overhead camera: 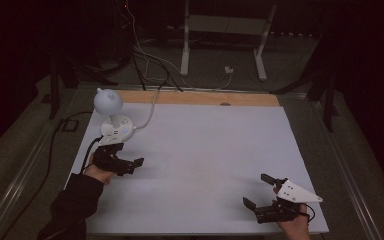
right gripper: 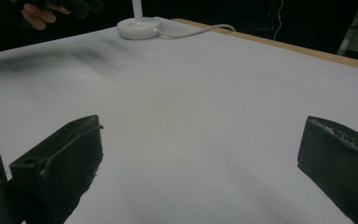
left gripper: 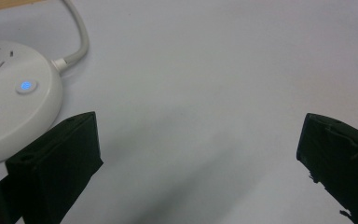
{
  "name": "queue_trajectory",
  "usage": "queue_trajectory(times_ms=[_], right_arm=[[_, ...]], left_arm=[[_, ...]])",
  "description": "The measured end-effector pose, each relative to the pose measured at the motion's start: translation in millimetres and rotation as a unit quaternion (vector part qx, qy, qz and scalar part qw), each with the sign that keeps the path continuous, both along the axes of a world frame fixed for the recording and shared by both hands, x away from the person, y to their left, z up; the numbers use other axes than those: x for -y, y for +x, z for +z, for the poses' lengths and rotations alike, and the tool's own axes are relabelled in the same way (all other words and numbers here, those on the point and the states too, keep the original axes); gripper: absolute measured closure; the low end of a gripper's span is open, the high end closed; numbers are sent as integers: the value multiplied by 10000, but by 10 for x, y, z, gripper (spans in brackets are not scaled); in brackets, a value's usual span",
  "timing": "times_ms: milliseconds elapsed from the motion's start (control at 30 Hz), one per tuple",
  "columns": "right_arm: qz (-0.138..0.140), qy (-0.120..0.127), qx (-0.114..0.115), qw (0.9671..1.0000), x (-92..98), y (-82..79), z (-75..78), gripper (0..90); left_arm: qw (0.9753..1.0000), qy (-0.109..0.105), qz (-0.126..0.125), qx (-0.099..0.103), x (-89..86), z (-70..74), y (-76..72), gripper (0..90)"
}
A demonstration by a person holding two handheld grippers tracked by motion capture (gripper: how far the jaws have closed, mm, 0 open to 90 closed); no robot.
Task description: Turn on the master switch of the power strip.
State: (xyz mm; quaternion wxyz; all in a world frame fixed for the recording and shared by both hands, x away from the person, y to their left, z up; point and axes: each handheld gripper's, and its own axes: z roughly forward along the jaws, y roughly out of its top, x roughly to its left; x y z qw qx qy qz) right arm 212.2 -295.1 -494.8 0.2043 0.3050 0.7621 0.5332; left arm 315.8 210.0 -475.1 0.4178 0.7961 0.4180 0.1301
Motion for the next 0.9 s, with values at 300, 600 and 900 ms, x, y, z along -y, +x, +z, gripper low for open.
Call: queue_trajectory(times_ms=[300, 600, 900], right_arm=[[9, 2, 6, 10000, -7, -7, 6, 0], [16, -12, -5, 10000, -21, -13, 5, 0], [7, -18, -14, 10000, -13, -15, 5, 0]], left_arm=[[9996, 159, -218, 33, 42, -91, -243, 2], [9993, 173, -292, 134, 1, -217, -450, 2], [9991, 24, -401, 124, -17, -351, -645, 2]])
